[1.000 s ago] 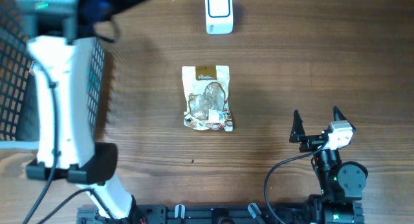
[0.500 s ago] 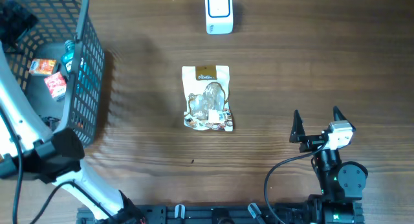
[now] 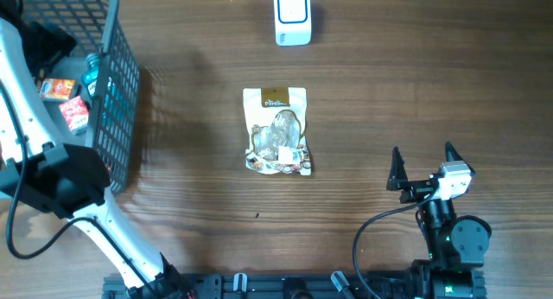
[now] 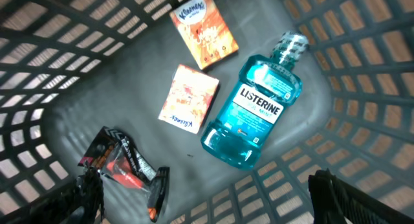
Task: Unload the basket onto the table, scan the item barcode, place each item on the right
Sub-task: 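Return the left gripper to the basket and grasp the Listerine bottle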
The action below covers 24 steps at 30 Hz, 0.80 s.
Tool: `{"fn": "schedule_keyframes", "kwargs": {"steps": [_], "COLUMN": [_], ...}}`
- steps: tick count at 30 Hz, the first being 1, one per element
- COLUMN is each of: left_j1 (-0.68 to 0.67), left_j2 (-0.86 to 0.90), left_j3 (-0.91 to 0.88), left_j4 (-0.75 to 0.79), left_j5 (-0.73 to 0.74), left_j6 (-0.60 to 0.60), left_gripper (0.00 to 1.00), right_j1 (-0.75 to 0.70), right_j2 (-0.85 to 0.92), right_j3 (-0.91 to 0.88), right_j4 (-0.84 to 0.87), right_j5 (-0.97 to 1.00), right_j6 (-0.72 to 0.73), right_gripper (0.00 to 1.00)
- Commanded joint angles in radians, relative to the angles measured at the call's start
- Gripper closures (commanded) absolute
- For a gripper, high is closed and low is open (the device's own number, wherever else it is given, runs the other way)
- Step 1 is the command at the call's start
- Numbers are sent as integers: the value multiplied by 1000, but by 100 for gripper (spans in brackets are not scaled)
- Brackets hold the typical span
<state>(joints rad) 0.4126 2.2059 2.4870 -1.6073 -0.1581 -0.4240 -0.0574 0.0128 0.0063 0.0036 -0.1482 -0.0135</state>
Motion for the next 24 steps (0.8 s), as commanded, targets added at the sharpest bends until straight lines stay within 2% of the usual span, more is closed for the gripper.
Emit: {"fn": "schedule_keyframes", "kwargs": {"steps": [1,15,19,22,24], "left_j1": [0,-12,-27,-37,-44], "left_j2": [22,23,23,23,23], "left_j3": [-69,-353,-425,-464,-497], "left_j4": [53,293,390,439,480], "left_j5": [11,13,126,136,135], "left_j6": [5,-25,73,80,79], "left_gripper": [0,1,6,13,13], "right_j1": [4,4,4,4,4], "right_j2": [-3,-3,-3,-3,-3], "right_j3": [-1,-1,-1,-1,-1], "right_j4": [4,4,4,4,4], "right_j5": [6,6,6,6,6], "right_j6": [-10,-10,-10,-10,-9], "right_gripper": [0,0,0,0,0]}}
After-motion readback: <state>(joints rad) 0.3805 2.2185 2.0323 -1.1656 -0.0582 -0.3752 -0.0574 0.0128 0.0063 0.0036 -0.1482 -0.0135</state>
